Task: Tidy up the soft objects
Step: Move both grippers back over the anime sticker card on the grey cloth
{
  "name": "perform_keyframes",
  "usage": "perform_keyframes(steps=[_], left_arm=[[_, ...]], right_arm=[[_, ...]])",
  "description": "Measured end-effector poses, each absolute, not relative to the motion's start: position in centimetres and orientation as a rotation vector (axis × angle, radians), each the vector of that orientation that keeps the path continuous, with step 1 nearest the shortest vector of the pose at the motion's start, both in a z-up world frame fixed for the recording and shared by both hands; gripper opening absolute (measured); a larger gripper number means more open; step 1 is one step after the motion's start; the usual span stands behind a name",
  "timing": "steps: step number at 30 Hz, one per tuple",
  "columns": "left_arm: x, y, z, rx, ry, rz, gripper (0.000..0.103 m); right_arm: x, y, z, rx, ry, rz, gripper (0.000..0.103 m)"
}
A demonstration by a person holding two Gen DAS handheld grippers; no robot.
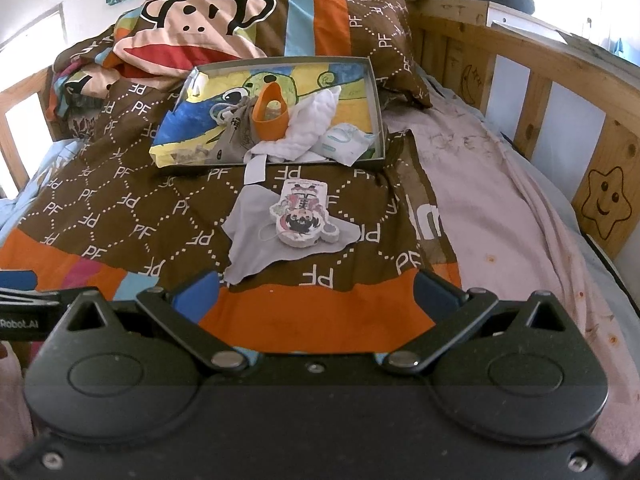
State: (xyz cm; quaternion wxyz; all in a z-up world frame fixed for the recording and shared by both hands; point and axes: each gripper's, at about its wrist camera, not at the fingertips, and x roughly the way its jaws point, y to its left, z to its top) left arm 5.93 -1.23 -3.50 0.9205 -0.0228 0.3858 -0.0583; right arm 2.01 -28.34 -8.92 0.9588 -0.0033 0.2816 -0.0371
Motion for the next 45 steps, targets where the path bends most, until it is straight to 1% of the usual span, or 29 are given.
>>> perform_keyframes(steps=[34,45], left_arm=[[5.7,-1.3,-3.2,-0.067,0.755,-0.125,0.102],[5.9,-1.9,-3.1,-0.083,0.698,-0.157,0.102]], right_arm=[[1.2,-27.6,-8.8,0.047,0.504,-0.075,0.103],[0.5,-27.9,-8.4,0.111,0.468,-0.096,0.103]])
